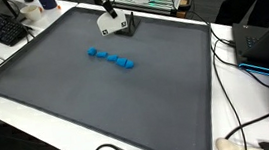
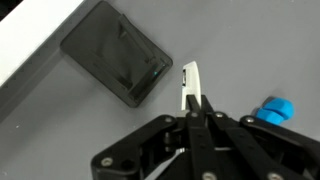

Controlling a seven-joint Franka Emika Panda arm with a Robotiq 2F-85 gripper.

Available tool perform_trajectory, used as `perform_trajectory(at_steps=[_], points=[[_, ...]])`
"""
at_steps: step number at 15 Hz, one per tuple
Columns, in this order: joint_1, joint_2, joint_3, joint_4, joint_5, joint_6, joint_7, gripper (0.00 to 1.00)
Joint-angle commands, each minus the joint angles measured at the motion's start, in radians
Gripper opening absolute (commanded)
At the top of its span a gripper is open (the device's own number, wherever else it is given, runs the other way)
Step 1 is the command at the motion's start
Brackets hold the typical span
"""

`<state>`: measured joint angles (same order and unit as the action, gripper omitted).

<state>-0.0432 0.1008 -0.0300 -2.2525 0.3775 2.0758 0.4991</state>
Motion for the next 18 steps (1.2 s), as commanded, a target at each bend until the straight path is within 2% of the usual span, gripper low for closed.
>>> perform_trajectory(at_steps=[1,8,18], points=[[0.004,-0.059,-0.011,-0.106,0.051,0.070,0.054,0.01],[-0.004,-0.095,-0.016,-0.205,0.145,0.141,0.071,0.01],[-0.003,-0.188,-0.009,-0.331,0.183,0.245,0.189,0.01]])
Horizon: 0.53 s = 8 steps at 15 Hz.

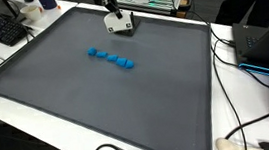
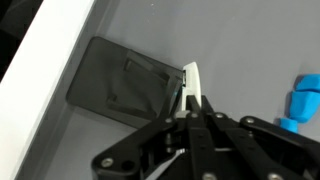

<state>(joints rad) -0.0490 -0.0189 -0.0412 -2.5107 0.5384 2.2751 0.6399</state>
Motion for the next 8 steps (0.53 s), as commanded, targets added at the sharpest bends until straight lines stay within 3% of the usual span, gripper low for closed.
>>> perform_trajectory(at_steps=[1,8], points=[[0.003,-0.077,0.003,-0.083,0.023,0.053,0.060,0.01],[0.015,-0.082,0.015,-0.118,0.052,0.096,0.110,0.01]])
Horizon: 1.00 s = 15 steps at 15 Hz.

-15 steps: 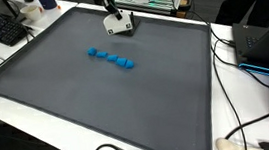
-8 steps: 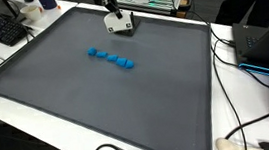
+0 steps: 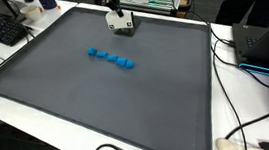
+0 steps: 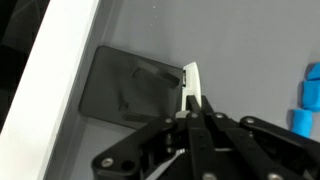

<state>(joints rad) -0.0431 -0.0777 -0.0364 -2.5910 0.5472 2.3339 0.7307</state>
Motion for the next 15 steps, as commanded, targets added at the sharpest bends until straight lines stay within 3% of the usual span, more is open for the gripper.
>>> perform_trajectory(at_steps=[1,15], points=[[0.011,-0.021,0.011,-0.040,0.058,0.044,0.016,0.01],[0.019,-0.007,0.026,-0.064,0.104,0.110,0.072,0.01]])
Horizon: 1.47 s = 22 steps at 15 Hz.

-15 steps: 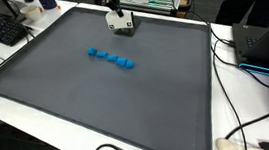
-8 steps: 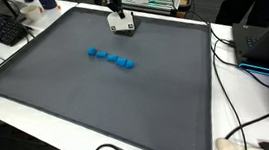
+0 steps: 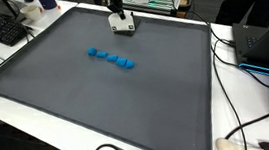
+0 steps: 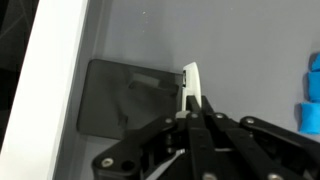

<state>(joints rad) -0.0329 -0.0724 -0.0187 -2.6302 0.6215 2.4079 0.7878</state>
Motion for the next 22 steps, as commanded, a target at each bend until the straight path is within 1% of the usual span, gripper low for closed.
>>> perform_trajectory(at_steps=[1,11,22], points=[[0.008,-0.015,0.008,-0.027,0.028,0.038,0.017,0.01],[0.010,-0.029,0.012,-0.031,0.015,0.051,0.036,0.01],[0.018,0.009,0.013,-0.030,0.054,0.086,0.017,0.01]])
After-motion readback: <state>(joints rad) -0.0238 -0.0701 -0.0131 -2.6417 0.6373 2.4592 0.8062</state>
